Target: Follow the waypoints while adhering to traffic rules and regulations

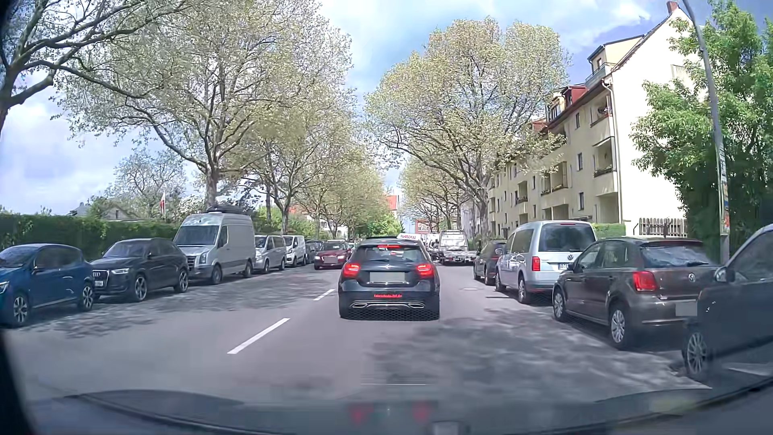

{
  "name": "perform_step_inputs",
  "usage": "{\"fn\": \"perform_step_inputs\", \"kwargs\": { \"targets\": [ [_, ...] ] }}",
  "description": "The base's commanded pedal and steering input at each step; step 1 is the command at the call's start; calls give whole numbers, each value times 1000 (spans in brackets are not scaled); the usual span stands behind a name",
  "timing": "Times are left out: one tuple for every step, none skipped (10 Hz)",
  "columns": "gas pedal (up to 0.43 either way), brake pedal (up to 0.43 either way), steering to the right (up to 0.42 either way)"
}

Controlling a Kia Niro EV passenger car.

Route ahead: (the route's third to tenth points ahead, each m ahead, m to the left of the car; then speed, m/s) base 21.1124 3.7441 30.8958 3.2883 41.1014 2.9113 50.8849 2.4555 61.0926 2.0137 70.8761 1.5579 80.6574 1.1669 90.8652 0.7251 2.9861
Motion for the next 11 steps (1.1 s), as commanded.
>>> {"fn": "perform_step_inputs", "kwargs": {
  "targets": [
    [0, 24, -19],
    [0, 24, -19],
    [0, 24, -18],
    [0, 24, -13],
    [0, 24, -10],
    [0, 24, -9],
    [0, 24, -8],
    [0, 24, -8],
    [0, 24, -8],
    [0, 24, -7],
    [0, 24, -7]
  ]
}}
